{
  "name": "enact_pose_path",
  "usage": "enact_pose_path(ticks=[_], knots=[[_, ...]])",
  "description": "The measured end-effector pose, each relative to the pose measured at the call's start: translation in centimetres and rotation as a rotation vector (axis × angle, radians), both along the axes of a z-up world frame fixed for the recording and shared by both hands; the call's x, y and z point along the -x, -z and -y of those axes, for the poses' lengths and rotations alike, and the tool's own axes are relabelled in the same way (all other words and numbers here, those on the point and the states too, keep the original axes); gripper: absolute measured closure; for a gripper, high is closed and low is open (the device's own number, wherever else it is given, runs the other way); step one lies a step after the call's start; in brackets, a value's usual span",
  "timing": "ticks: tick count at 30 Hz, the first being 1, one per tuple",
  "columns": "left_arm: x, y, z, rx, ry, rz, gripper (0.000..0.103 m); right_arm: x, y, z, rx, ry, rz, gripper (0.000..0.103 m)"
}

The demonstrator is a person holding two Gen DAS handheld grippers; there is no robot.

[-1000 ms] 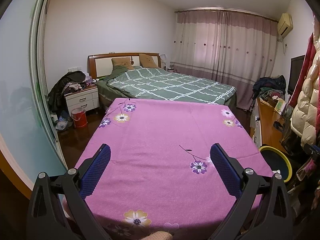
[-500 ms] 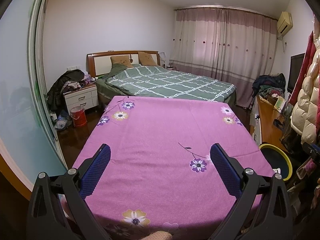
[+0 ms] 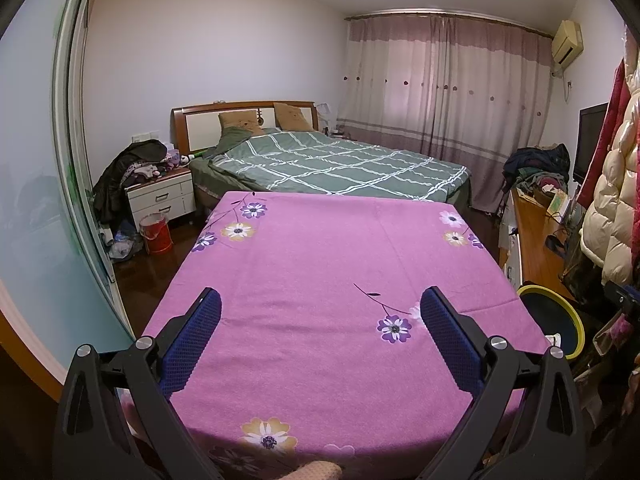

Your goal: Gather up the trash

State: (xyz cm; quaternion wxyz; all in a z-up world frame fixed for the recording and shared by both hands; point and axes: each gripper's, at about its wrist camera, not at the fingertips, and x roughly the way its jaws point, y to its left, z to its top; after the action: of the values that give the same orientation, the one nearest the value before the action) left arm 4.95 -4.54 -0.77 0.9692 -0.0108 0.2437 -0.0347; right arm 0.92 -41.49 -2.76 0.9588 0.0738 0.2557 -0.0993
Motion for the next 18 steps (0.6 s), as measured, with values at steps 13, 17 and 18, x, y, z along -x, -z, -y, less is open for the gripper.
enact_pose_path(ticks=[13, 17, 18], knots=[[-0.52, 0.8, 0.04, 0.005, 0.011, -0.012, 0.005, -0.21, 0.21, -0.32, -0.003, -0.002, -0.004, 0.029], [-0.69, 0.9, 0.18, 0.001, 0.015, -0.015, 0.005, -0.3, 0.35, -0.45, -0.005, -0.004, -0.007, 0.029], [-0.77, 0.87, 0.26, 0.002, 0.017, -0.016, 0.005, -0.31, 0.35, -0.47, -0.005, -0.005, -0.007, 0.029]])
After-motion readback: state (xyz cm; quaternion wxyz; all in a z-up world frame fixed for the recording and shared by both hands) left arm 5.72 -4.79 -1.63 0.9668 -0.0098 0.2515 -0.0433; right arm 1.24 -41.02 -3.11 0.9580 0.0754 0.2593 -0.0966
